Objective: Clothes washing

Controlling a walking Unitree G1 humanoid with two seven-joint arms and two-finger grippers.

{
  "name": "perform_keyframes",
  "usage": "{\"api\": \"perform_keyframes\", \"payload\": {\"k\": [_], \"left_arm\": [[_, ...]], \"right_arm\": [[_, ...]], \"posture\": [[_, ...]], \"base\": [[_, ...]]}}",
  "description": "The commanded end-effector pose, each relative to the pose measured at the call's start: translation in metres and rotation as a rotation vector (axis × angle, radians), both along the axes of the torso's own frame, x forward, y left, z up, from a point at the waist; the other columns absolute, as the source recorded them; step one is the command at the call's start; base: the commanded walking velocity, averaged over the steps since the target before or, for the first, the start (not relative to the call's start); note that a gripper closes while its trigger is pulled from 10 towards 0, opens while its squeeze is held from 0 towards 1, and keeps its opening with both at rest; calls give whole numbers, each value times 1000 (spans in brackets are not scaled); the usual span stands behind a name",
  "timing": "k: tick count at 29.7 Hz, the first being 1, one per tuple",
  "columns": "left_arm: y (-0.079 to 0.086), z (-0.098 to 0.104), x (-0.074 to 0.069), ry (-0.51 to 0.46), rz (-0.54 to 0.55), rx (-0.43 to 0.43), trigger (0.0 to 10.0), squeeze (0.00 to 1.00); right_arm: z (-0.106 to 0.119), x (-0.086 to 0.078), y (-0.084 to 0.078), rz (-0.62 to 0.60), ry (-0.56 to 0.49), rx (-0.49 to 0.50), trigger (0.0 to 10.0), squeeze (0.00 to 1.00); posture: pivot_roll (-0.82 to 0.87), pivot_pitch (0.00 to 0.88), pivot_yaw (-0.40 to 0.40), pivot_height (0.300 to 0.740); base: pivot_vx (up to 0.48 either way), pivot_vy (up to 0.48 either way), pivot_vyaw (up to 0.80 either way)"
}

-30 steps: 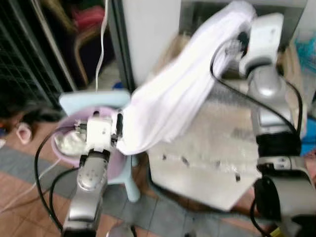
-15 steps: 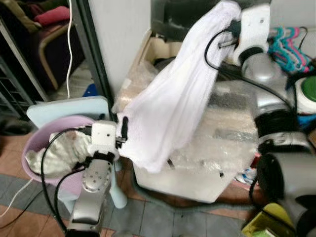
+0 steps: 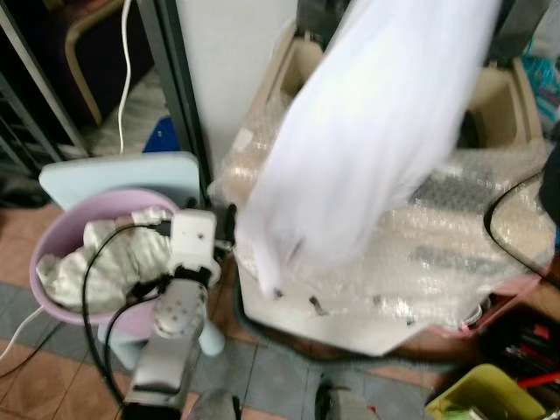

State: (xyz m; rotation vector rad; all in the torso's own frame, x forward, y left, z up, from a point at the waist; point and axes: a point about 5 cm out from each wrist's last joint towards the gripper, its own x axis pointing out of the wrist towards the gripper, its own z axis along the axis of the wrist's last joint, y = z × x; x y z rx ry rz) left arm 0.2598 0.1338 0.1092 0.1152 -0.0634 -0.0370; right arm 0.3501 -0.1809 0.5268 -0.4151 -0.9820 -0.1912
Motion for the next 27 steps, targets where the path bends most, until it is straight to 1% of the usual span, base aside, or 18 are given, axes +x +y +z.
{"api": "perform_keyframes", "payload": {"k": [1,3,5,6,7,8,10,11,14,15,16,17,18,19,20,22,23,27], "left_arm": [[-2,2,-2,-4,3,-1,10000,0],[-2,1,-4,-2,4,0,10000,0],[-3,0,-5,-1,2,2,10000,0],[-4,0,-5,-1,-1,5,10000,0],[-4,1,-5,-1,-2,6,10000,0],[-4,1,-5,-2,-2,7,10000,0],[-4,1,-5,-3,-3,8,10000,0],[-3,2,-5,-3,-6,10,10000,0],[-3,1,-6,0,-14,17,10000,0],[-3,1,-6,0,-14,17,10000,0],[-3,0,-7,4,-19,20,10000,0],[-3,0,-7,6,-22,20,10000,0],[-4,0,-8,7,-24,21,10000,0],[-4,0,-8,8,-25,21,10000,0],[-5,0,-8,9,-29,20,10000,0],[-5,0,-9,10,-32,21,10000,0],[-4,0,-10,11,-34,22,10000,0],[-3,-1,-11,19,-40,26,10000,0]], "right_arm": [[14,-16,-17,-65,-110,14,10000,0],[9,-13,-18,-43,-108,6,10000,0],[-9,-2,-13,-30,-57,-43,10000,0],[-53,21,-6,-33,66,-137,10000,0],[-70,30,-6,-11,130,-138,10000,0],[-81,35,-6,5,170,-134,10000,0],[-119,49,-8,36,306,-99,10000,0],[-161,60,-8,68,449,-69,10000,0],[-219,66,-6,100,624,-67,10000,0],[-219,66,-6,100,624,-67,10000,0],[-264,65,-5,137,759,-27,10000,0],[-282,63,-6,153,813,-3,10000,0],[-292,61,-6,164,842,11,10000,0],[-301,59,-7,176,865,27,10000,188],[-312,54,-6,230,882,59,10000,1000],[-318,47,-2,308,884,64,10000,1000],[-318,38,4,409,866,23,10000,1000],[-318,21,9,585,872,-109,10000,1000]], "posture": [[41,0,-6,740],[40,0,-5,740],[41,0,-4,740],[41,0,0,740],[41,0,0,740],[41,0,0,740],[41,0,7,740],[41,0,7,740],[41,0,14,740],[41,0,14,740],[39,0,18,740],[39,0,18,740],[40,0,20,740],[39,0,21,740],[40,0,22,740],[40,0,26,740],[39,0,28,740],[32,0,34,740]], "base": [[0,0,0],[0,0,0],[0,0,0],[0,0,0],[0,0,0],[0,0,0],[0,0,0],[0,0,0],[0,0,0],[0,0,0],[0,0,0],[0,0,0],[0,0,0],[0,0,0],[0,0,0],[0,0,0],[0,0,0],[0,0,0]]}}
